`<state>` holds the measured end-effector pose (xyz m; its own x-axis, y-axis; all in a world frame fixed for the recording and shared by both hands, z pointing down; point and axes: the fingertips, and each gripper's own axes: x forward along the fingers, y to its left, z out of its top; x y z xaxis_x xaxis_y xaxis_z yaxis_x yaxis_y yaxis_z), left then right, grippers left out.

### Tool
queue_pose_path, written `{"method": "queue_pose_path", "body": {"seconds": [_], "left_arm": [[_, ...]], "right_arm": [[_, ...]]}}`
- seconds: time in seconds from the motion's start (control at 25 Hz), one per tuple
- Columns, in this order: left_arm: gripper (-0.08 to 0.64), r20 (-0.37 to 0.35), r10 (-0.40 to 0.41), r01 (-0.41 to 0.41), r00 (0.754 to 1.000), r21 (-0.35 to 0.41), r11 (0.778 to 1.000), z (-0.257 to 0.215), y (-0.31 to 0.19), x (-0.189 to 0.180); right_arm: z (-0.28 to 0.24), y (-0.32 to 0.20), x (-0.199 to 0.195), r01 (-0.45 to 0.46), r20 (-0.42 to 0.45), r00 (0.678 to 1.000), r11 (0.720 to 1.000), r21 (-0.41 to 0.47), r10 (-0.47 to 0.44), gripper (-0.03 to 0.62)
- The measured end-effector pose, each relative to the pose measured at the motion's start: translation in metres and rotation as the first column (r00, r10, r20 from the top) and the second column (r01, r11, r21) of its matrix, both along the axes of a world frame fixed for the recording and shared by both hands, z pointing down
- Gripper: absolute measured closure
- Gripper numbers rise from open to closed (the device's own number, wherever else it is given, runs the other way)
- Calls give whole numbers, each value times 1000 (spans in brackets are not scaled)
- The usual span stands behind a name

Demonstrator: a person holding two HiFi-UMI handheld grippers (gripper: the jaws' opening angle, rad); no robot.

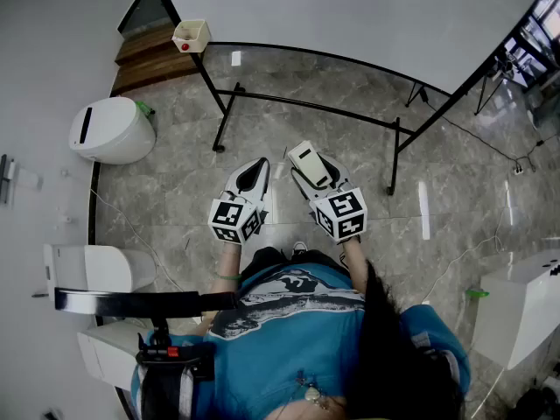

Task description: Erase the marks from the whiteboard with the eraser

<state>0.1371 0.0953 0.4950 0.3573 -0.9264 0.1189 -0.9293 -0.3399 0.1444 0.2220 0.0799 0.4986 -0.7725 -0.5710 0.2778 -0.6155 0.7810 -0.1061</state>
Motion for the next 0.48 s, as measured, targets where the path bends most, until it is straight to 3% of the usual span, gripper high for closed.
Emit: {"method": "queue_pose_path", "body": {"seconds": [0.48], "left_arm": [[555, -9, -54, 54, 998, -23, 998, 10, -8, 2]], "right_arm": [[15, -14, 2, 58, 0, 998, 997, -42, -58, 330]]}}
